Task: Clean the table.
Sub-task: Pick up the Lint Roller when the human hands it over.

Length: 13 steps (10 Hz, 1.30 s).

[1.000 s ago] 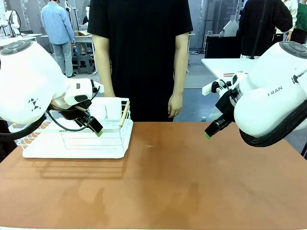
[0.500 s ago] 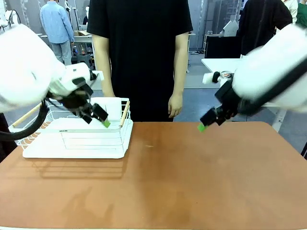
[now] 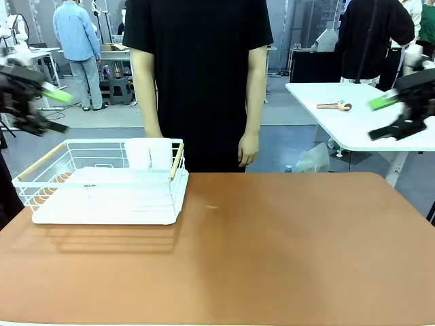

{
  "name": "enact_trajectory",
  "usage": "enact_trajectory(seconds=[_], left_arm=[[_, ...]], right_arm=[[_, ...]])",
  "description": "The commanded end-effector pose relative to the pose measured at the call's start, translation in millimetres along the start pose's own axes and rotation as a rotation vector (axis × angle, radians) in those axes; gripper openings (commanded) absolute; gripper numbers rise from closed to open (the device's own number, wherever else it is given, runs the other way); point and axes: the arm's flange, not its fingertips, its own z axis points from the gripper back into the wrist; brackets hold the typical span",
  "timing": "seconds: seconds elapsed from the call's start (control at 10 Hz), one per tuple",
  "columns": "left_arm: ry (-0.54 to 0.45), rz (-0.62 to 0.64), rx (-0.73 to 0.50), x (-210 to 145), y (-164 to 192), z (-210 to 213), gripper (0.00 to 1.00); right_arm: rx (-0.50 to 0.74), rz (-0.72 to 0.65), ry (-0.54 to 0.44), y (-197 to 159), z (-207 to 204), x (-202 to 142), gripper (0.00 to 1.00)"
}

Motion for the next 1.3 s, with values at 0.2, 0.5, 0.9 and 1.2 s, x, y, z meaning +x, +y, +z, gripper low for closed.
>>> enact_trajectory(seconds=[0.2,0.5,0.9,1.2], left_arm=[[-0.23,0.185,-0.041,-20.0,54.0,119.5,1.0],[-0.287,0.182,-0.035,-28.5,54.7,143.2,1.0],[-0.286,0.212,-0.022,-31.5,61.4,147.0,1.0],[-0.286,0.212,-0.022,-31.5,61.4,147.0,1.0]], right_arm=[[0.122,-0.274,-0.226,-81.6,116.0,-41.5,1.0],[0.127,-0.293,-0.294,-100.5,143.0,-63.7,1.0],[0.121,-0.334,-0.293,-105.9,148.8,-69.8,1.0],[0.121,-0.334,-0.293,-105.9,148.8,-69.8,1.0]])
